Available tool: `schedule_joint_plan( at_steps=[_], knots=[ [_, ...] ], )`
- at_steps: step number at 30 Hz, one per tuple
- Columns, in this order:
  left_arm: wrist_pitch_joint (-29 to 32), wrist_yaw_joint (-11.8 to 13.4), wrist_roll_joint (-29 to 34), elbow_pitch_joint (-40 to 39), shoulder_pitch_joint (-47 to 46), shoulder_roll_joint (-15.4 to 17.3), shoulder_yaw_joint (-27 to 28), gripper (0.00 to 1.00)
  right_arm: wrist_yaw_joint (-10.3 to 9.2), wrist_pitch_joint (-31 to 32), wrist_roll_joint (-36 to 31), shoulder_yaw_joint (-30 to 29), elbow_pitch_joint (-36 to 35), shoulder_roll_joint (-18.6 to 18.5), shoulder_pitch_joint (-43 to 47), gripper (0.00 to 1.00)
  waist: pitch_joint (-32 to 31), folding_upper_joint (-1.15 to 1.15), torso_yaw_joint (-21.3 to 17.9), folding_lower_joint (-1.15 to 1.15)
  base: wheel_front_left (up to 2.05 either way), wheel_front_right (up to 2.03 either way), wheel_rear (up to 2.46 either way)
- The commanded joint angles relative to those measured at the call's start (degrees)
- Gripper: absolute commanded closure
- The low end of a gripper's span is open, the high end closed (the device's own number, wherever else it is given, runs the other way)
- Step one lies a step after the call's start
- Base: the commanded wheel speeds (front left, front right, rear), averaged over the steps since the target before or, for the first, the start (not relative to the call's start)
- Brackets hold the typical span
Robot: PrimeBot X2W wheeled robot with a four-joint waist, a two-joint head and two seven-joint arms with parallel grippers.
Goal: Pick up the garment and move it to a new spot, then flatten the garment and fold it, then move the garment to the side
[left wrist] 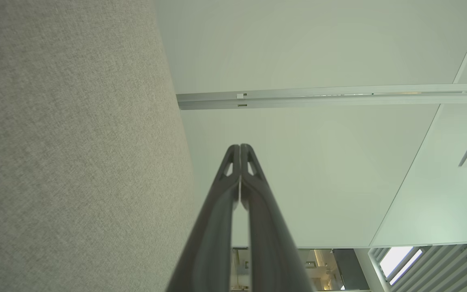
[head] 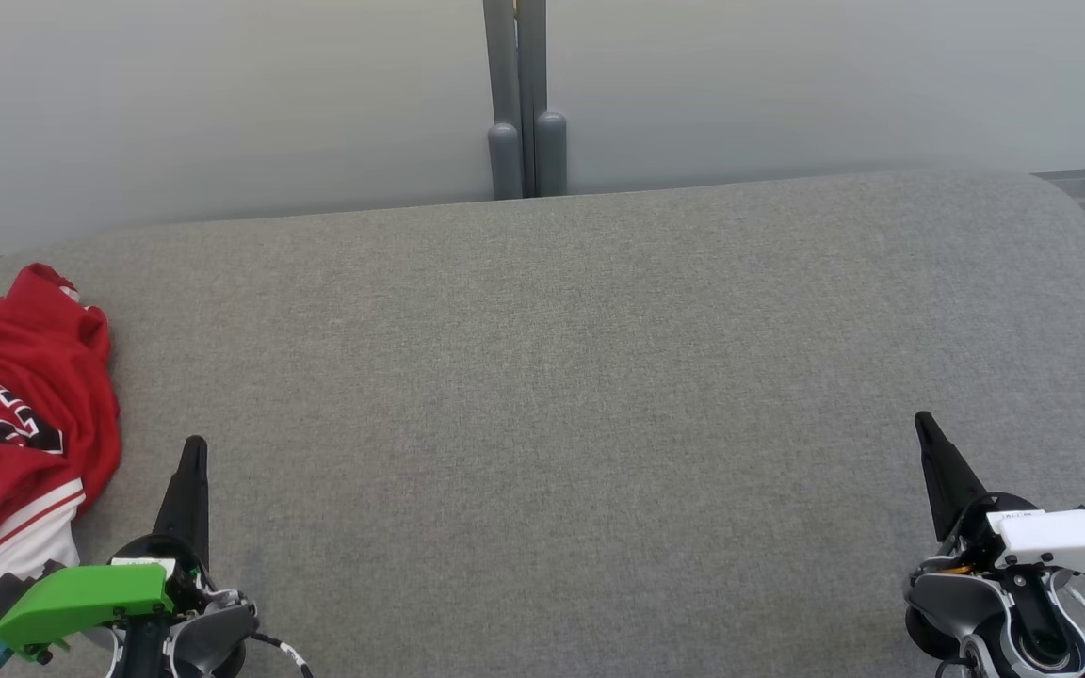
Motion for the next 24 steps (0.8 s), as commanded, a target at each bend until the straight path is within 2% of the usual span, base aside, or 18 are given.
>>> schedule_joint_plan(
  at_steps=[1,5,6,16,24],
  knots=[
    [0.2,0.0,-0.1,-0.1,-0.8,0.4,0.2,1.00,0.03,0.2,0.4,0.0,-0.2,-0.3,-0.5,1.00,0.0,0.00,0.0,0.00,0.00,0.00,0.00],
    [0.2,0.0,-0.1,-0.1,-0.8,0.4,0.2,1.00,0.03,0.2,0.4,0.0,-0.2,-0.3,-0.5,1.00,0.0,0.00,0.0,0.00,0.00,0.00,0.00],
    [0.0,0.0,0.0,0.0,0.0,0.0,0.0,0.00,0.00,0.0,0.0,0.0,0.0,0.0,0.0,0.00,0.0,0.00,0.0,0.00,0.00,0.00,0.00],
    [-1.5,0.0,-0.2,0.4,1.0,-0.2,-1.8,0.00,-0.01,-2.0,-1.0,0.7,0.3,0.2,1.2,0.00,0.0,0.00,0.0,0.00,0.00,0.00,0.00],
    [-4.0,0.0,3.0,0.8,0.9,0.7,-4.3,0.00,0.00,-4.2,-7.6,0.8,-0.8,0.1,1.6,0.00,0.0,0.00,-0.1,0.00,0.00,0.00,0.00]
  ],
)
